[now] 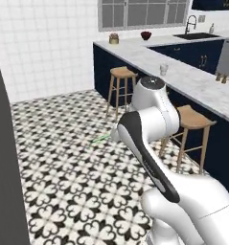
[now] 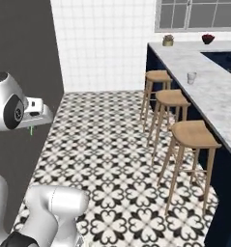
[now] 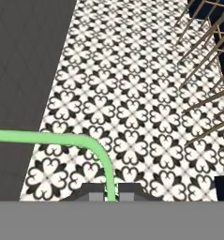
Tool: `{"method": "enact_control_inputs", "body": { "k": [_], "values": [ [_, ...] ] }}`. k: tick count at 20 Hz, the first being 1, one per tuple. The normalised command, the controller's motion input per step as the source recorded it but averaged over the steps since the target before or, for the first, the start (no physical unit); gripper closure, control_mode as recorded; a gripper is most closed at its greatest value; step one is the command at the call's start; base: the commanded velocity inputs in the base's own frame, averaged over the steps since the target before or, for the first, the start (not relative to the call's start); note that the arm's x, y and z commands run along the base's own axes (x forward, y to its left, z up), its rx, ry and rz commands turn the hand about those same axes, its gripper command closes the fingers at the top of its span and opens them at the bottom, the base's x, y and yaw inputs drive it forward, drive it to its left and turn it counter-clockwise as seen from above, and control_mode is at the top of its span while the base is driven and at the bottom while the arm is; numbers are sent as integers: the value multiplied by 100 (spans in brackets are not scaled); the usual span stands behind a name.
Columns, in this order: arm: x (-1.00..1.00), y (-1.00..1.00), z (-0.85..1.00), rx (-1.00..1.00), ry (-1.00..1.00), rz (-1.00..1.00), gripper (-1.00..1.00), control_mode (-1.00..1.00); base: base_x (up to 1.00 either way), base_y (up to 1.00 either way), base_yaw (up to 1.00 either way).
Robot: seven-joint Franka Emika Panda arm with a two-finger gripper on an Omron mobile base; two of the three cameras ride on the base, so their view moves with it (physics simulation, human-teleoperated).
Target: Take a straw from the drawer in front and place it inside the glass cup on the dining counter.
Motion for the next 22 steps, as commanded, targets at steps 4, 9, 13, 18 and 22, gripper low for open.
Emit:
{"method": "enact_control_inputs", "body": {
  "k": [4, 9, 13, 18, 22],
  "values": [
    [0, 0, 0, 0, 0, 0, 100, 100, 97, 76, -49],
    [0, 0, 0, 0, 0, 0, 100, 100, 98, 73, -49],
    [0, 0, 0, 0, 0, 0, 100, 100, 90, 78, -50],
    [0, 0, 0, 0, 0, 0, 100, 100, 84, 82, -52],
    [0, 0, 0, 0, 0, 0, 100, 100, 69, 84, -56]
  ]
}}
